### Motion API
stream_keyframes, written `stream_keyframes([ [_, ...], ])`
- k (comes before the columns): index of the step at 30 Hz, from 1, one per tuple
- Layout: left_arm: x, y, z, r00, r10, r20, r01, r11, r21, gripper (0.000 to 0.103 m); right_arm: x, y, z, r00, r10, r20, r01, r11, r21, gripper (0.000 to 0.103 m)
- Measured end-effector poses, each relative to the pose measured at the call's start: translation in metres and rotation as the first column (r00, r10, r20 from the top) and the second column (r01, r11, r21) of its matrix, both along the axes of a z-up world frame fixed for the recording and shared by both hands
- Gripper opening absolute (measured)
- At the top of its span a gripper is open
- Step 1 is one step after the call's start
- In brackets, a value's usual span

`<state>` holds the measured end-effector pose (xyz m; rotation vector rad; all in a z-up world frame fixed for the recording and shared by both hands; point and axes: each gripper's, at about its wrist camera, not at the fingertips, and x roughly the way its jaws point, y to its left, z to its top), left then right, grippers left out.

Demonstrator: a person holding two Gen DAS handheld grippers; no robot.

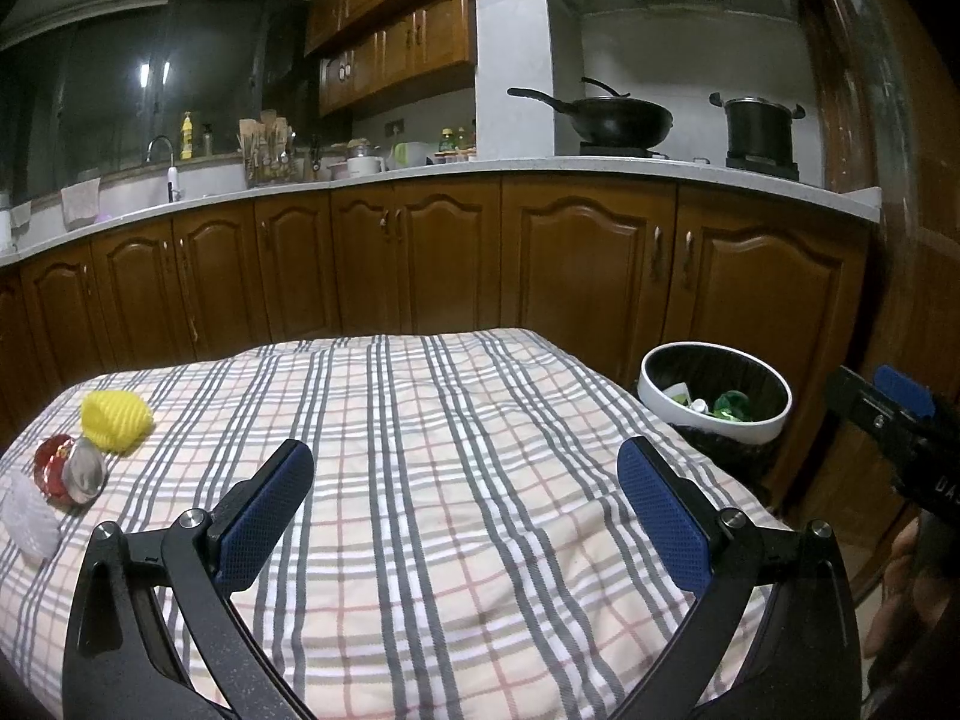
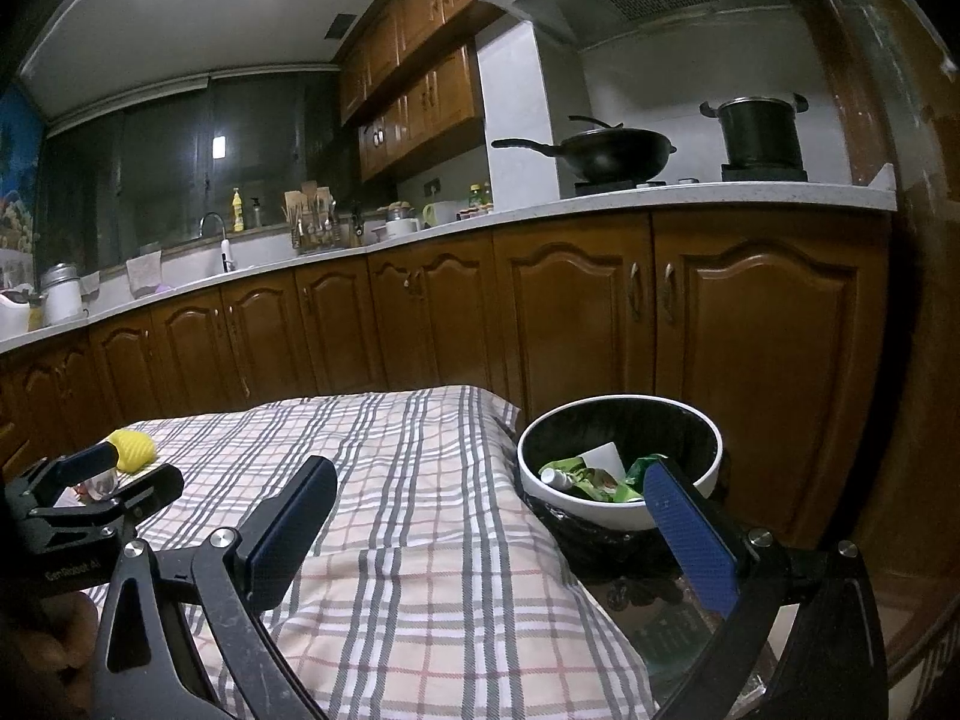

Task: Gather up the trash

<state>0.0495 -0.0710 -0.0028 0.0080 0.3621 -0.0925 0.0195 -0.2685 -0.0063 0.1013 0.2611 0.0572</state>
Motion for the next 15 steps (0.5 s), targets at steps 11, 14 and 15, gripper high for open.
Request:
stream_keyframes([
  [11, 0.003, 0.007, -0.002, 1.0, -0.01, -0.01, 0.01, 1.0, 0.0, 0.103, 0.002, -0.001, 0.0, 1.0, 0.003, -0.009, -0.003, 1.0, 0.012, 0.103],
  [14, 0.008, 0.012, -0.004, 1.0, -0.022, -0.018, 0.022, 1.0, -0.004, 0.103, 0.003, 0.001, 0.0, 1.0, 0.003, -0.016, -0.003, 1.0, 0.01, 0.103],
  [15, 0.011, 0.012, -0.004, 0.999, -0.028, -0.022, 0.028, 1.0, -0.004, 0.103, 0.005, 0.0, 0.0, 1.0, 0.003, -0.019, -0.003, 1.0, 0.01, 0.103],
])
